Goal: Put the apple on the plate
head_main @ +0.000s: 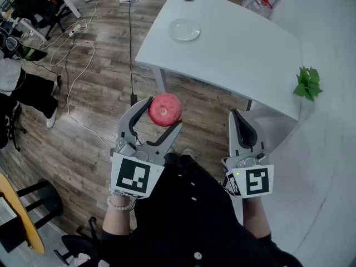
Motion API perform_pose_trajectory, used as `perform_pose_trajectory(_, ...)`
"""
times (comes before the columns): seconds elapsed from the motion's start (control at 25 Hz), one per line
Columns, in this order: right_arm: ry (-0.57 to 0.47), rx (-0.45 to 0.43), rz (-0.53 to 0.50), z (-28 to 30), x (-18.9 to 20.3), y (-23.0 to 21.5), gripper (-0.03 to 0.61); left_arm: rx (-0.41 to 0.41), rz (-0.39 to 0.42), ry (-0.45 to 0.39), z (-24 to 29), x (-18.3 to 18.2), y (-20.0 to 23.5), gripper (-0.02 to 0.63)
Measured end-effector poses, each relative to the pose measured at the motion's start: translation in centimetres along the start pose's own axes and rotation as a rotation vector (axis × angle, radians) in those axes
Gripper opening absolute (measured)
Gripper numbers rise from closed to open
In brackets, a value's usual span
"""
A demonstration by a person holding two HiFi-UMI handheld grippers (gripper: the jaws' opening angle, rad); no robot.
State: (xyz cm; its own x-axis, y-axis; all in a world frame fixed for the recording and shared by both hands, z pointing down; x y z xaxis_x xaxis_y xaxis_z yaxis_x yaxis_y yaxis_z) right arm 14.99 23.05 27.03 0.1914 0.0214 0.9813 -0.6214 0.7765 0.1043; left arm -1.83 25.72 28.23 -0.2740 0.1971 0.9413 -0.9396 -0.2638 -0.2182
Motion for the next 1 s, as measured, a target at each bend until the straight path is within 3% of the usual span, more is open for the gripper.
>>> perform_pose_trajectory(1.0,0.01,0.033,0.025,-0.44,0.37,0.52,0.043,0.01,0.004,-0.002,-0.39,0.44,0.37,0.342)
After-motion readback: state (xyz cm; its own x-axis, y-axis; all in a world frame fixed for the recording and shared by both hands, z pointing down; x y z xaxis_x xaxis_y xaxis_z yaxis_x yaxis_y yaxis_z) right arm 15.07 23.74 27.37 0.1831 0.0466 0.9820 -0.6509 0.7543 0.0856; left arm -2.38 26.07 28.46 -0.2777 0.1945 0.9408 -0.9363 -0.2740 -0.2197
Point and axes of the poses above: the fingertips, and each gripper's own axes: z forward along the fingers, y to its left, x out of its underside, the point moved 3 cm from there along -z, backward along the fingers, and after that the axes turned 15 degrees about -x, right-handed, at the moved point
